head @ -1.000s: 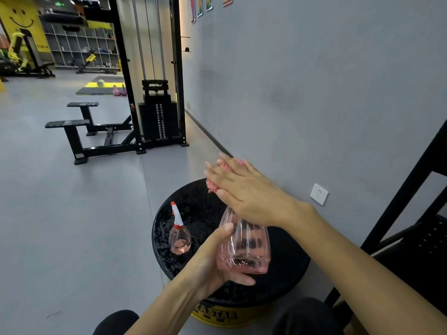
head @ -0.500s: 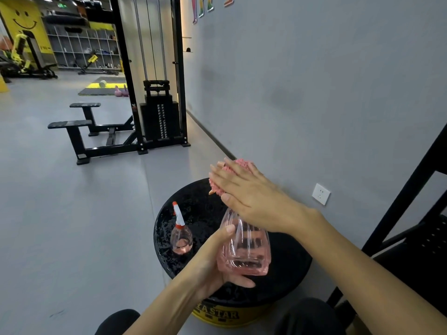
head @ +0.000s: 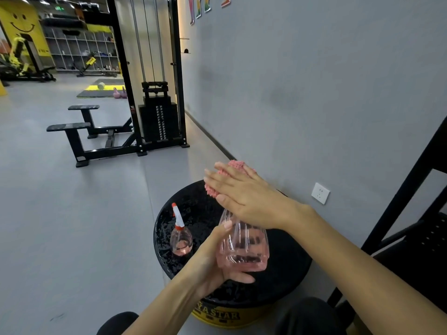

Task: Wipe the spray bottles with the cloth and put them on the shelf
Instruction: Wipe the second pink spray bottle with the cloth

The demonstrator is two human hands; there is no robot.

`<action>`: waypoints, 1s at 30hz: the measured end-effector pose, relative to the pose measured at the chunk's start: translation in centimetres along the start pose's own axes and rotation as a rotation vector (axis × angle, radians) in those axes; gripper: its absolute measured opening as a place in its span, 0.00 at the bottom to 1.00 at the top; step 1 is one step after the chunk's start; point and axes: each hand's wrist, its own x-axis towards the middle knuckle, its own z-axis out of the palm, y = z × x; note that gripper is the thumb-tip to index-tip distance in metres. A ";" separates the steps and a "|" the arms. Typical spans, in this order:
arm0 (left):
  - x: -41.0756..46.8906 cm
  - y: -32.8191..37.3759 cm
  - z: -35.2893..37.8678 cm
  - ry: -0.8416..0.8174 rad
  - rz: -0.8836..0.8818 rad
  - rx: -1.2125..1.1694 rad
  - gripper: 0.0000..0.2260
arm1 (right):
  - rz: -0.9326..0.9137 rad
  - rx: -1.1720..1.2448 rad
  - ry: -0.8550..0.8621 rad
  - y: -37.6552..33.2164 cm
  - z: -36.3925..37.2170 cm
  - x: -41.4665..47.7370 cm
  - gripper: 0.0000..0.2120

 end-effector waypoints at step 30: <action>0.2 -0.1 0.0 -0.008 0.066 0.016 0.30 | 0.116 0.320 0.244 1.2 1.7 -1.3 0.26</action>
